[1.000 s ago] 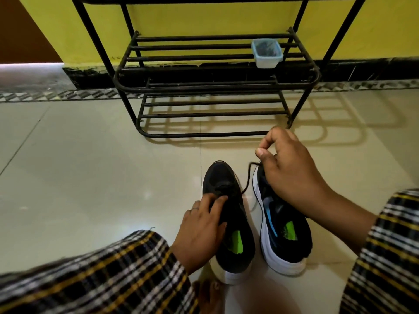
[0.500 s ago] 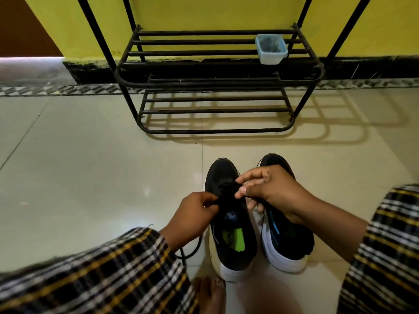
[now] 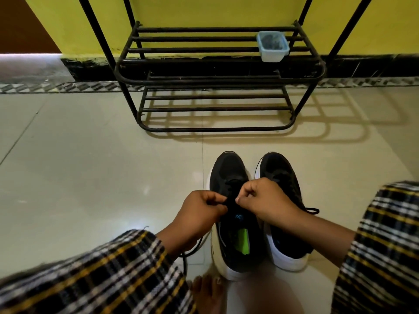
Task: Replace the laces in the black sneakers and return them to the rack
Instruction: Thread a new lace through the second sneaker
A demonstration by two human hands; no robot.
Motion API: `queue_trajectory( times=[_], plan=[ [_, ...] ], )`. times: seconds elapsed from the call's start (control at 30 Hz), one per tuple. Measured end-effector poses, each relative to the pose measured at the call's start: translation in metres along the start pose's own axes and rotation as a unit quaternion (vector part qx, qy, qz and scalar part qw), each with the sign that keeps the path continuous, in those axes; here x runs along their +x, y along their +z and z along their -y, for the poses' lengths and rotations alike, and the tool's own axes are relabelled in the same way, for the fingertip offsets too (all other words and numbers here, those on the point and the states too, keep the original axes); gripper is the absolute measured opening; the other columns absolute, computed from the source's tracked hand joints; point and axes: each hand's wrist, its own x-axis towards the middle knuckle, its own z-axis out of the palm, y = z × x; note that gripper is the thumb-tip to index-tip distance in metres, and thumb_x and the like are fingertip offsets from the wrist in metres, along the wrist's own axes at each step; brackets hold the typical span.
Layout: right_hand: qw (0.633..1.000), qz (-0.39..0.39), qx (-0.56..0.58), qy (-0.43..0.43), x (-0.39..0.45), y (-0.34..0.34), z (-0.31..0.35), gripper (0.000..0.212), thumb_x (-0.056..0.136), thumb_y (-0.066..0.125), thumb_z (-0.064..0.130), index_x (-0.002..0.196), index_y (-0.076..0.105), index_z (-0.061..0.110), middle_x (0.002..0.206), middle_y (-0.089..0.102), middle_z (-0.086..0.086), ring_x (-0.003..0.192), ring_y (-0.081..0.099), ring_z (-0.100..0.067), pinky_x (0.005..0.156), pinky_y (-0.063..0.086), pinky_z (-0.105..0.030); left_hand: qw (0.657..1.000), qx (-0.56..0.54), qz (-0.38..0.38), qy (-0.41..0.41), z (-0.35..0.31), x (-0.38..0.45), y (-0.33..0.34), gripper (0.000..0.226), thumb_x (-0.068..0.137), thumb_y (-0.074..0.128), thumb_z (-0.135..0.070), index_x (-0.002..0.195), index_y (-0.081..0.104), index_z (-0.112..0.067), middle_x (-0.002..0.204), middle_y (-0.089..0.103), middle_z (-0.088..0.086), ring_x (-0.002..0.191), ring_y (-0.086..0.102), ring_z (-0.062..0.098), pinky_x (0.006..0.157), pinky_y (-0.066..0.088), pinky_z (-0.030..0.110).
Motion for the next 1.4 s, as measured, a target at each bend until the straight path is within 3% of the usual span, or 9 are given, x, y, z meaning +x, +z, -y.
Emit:
queue_trajectory(
  times=[0.07, 0.23, 0.33, 0.53, 0.7, 0.87, 1.03, 1.3, 1.4],
  plan=[
    [0.999, 0.015, -0.035, -0.022, 0.0, -0.001, -0.001, 0.014, 0.083, 0.064, 0.012, 0.069, 0.066, 0.01, 0.044, 0.053, 0.021, 0.047, 0.05, 0.002, 0.049, 0.036, -0.009, 1.0, -0.009, 0.012, 0.005, -0.002, -0.002, 0.001, 0.019, 0.085, 0.059, 0.005, 0.099, 0.071, -0.002, 0.094, 0.072, 0.016, 0.088, 0.069, 0.023, 0.086, 0.055, 0.033],
    [0.996, 0.042, -0.073, -0.037, -0.001, -0.001, -0.003, 0.017, 0.081, 0.063, 0.011, 0.064, 0.061, 0.012, 0.044, 0.051, 0.021, 0.046, 0.048, 0.001, 0.053, 0.037, -0.021, 0.999, -0.029, 0.038, 0.018, -0.006, -0.007, 0.002, 0.021, 0.086, 0.055, 0.007, 0.095, 0.072, -0.004, 0.089, 0.072, 0.014, 0.078, 0.067, 0.016, 0.077, 0.055, 0.026],
    [0.995, 0.052, -0.076, -0.038, -0.002, -0.002, -0.003, 0.021, 0.08, 0.064, 0.012, 0.06, 0.058, 0.015, 0.043, 0.05, 0.02, 0.045, 0.047, 0.0, 0.053, 0.036, -0.02, 0.999, -0.02, 0.04, 0.02, -0.006, -0.007, 0.002, 0.02, 0.087, 0.056, 0.006, 0.097, 0.071, -0.003, 0.091, 0.071, 0.016, 0.078, 0.064, 0.016, 0.075, 0.055, 0.025],
    [0.994, 0.064, -0.076, -0.04, -0.003, -0.003, -0.006, 0.018, 0.08, 0.063, 0.014, 0.062, 0.06, 0.014, 0.045, 0.049, 0.013, 0.046, 0.044, -0.003, 0.055, 0.039, -0.023, 0.998, -0.03, 0.05, 0.025, -0.008, -0.009, 0.002, 0.021, 0.087, 0.055, 0.009, 0.093, 0.071, -0.004, 0.078, 0.069, 0.004, 0.063, 0.064, 0.0, 0.063, 0.051, 0.012],
    [0.991, 0.082, -0.093, -0.048, -0.002, -0.002, -0.008, 0.021, 0.085, 0.059, 0.015, 0.065, 0.057, 0.017, 0.057, 0.051, 0.004, 0.056, 0.047, -0.008, 0.059, 0.041, -0.028, 0.998, -0.025, 0.047, 0.03, -0.009, -0.01, 0.001, 0.024, 0.087, 0.054, 0.009, 0.087, 0.071, -0.008, 0.076, 0.069, 0.003, 0.062, 0.064, -0.001, 0.06, 0.048, 0.01],
    [0.994, 0.065, -0.079, -0.041, -0.002, 0.001, -0.011, 0.022, 0.089, 0.058, 0.02, 0.068, 0.058, 0.023, 0.058, 0.051, 0.006, 0.054, 0.046, -0.005, 0.058, 0.041, -0.026, 0.999, -0.018, 0.032, 0.029, -0.005, -0.008, 0.0, 0.021, 0.087, 0.055, 0.008, 0.091, 0.072, -0.004, 0.083, 0.07, 0.011, 0.066, 0.064, 0.006, 0.065, 0.054, 0.016],
    [0.991, 0.064, -0.104, -0.053, -0.001, 0.001, -0.009, 0.024, 0.091, 0.057, 0.021, 0.067, 0.055, 0.028, 0.072, 0.063, 0.0, 0.066, 0.056, -0.015, 0.066, 0.049, -0.034, 0.999, -0.017, 0.033, 0.036, -0.003, -0.008, 0.001, 0.02, 0.087, 0.054, 0.008, 0.095, 0.071, 0.001, 0.085, 0.07, 0.013, 0.068, 0.065, 0.007, 0.066, 0.054, 0.016],
    [0.987, 0.074, -0.126, -0.063, -0.005, -0.002, -0.004, 0.03, 0.092, 0.054, 0.02, 0.063, 0.049, 0.026, 0.071, 0.061, 0.0, 0.069, 0.058, -0.021, 0.064, 0.047, -0.035, 0.999, -0.006, 0.034, 0.04, -0.002, -0.008, 0.001, 0.021, 0.087, 0.056, 0.004, 0.087, 0.072, -0.01, 0.084, 0.07, 0.015, 0.073, 0.066, 0.017, 0.076, 0.056, 0.032],
    [0.989, 0.065, -0.119, -0.058, -0.006, -0.001, -0.004, 0.032, 0.092, 0.054, 0.019, 0.062, 0.049, 0.027, 0.069, 0.059, 0.001, 0.067, 0.057, -0.02, 0.064, 0.047, -0.035, 0.998, 0.004, 0.039, 0.04, -0.003, -0.008, 0.002, 0.024, 0.087, 0.056, 0.004, 0.085, 0.072, -0.014, 0.078, 0.069, 0.008, 0.072, 0.064, 0.015, 0.075, 0.056, 0.033]
  ],
)
